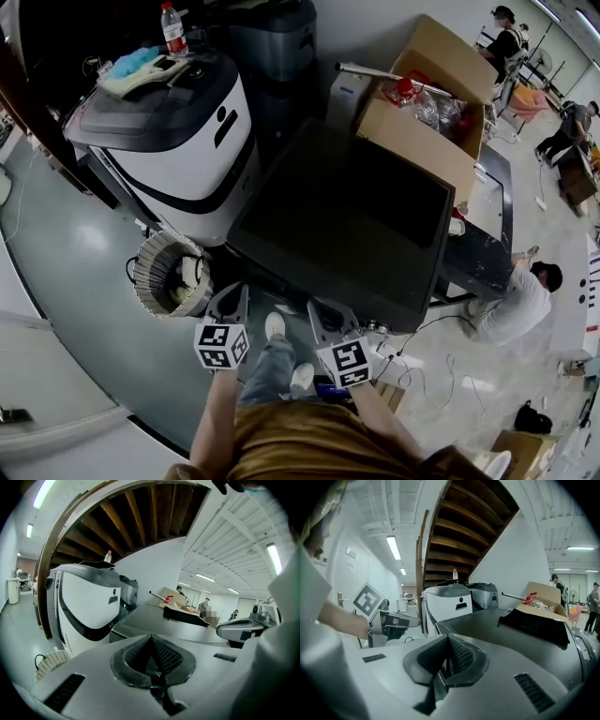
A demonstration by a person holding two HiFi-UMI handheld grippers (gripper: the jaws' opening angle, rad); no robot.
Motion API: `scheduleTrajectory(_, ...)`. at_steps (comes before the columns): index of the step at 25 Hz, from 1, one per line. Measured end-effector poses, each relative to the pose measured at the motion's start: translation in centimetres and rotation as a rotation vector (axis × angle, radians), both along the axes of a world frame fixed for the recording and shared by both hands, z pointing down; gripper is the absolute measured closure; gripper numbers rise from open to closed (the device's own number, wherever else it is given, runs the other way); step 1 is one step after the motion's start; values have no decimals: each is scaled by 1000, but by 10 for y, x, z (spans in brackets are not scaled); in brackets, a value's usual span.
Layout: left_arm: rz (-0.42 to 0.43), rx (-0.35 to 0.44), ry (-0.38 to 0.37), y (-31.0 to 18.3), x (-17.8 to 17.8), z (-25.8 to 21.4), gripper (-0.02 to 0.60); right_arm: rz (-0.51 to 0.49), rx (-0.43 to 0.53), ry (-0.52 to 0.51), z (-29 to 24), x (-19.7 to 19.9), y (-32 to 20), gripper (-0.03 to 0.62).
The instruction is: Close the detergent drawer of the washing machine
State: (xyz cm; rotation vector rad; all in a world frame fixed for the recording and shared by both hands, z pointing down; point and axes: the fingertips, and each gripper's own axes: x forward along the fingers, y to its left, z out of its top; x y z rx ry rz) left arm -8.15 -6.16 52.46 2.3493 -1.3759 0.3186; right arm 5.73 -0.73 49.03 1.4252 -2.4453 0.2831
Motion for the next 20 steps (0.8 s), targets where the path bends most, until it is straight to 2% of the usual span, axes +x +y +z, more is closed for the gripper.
scheduleTrajectory(9, -3, 78, 31, 25, -1, -38, 557, 12, 61, -13, -22, -2, 16, 582)
scheduleTrajectory(20, -14, 81, 48, 29, -7, -39, 558, 39, 73, -5, -28, 2, 24, 582)
